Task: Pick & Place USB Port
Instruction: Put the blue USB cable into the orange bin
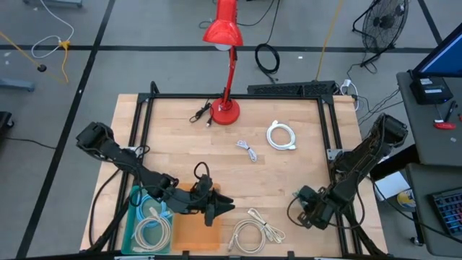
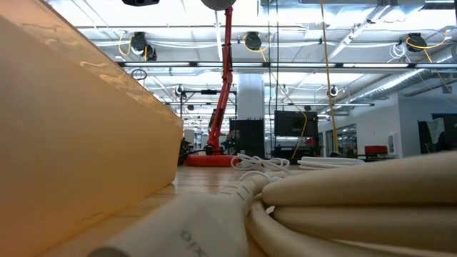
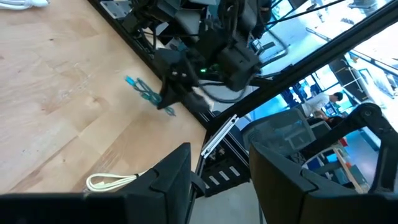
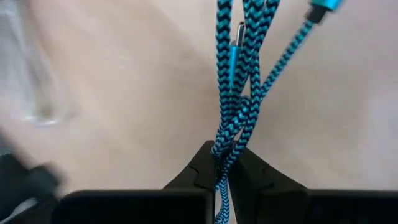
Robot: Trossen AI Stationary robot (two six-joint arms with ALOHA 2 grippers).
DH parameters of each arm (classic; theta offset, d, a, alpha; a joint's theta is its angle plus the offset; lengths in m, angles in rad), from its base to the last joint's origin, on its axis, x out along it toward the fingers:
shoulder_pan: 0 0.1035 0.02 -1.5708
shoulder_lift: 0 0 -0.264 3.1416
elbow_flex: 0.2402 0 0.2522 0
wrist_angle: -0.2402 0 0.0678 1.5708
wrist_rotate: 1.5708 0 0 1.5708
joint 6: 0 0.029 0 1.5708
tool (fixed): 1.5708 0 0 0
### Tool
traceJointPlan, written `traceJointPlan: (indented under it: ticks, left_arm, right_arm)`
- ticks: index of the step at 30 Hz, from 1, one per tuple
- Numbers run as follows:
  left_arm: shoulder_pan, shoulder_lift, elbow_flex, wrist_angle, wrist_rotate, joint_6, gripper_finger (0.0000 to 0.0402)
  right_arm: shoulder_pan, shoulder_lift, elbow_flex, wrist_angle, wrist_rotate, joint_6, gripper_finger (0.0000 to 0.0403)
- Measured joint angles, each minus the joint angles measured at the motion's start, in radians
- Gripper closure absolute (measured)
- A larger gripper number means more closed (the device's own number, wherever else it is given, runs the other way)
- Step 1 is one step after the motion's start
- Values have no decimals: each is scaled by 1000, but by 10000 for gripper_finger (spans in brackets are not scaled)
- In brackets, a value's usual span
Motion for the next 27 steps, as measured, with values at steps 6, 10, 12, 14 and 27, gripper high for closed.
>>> traceJointPlan:
  ticks: [6, 10, 12, 14, 27]
  left_arm:
    - [0, 0, 0, -1, 0, -3, 238]
    - [1, 0, 0, -1, -13, -3, 238]
    - [2, 0, 0, -1, -30, -3, 238]
    - [2, 1, 0, -1, -48, -3, 238]
    - [38, 1, 0, 104, -71, 112, 238]
  right_arm:
    - [-93, -47, 75, -8, 73, -149, 393]
    - [-155, -74, 136, 23, 95, -264, 393]
    - [-184, -86, 162, 53, 112, -322, 393]
    - [-211, -98, 185, 100, 130, -377, 393]
    - [-342, -121, 213, 607, 159, -631, 393]
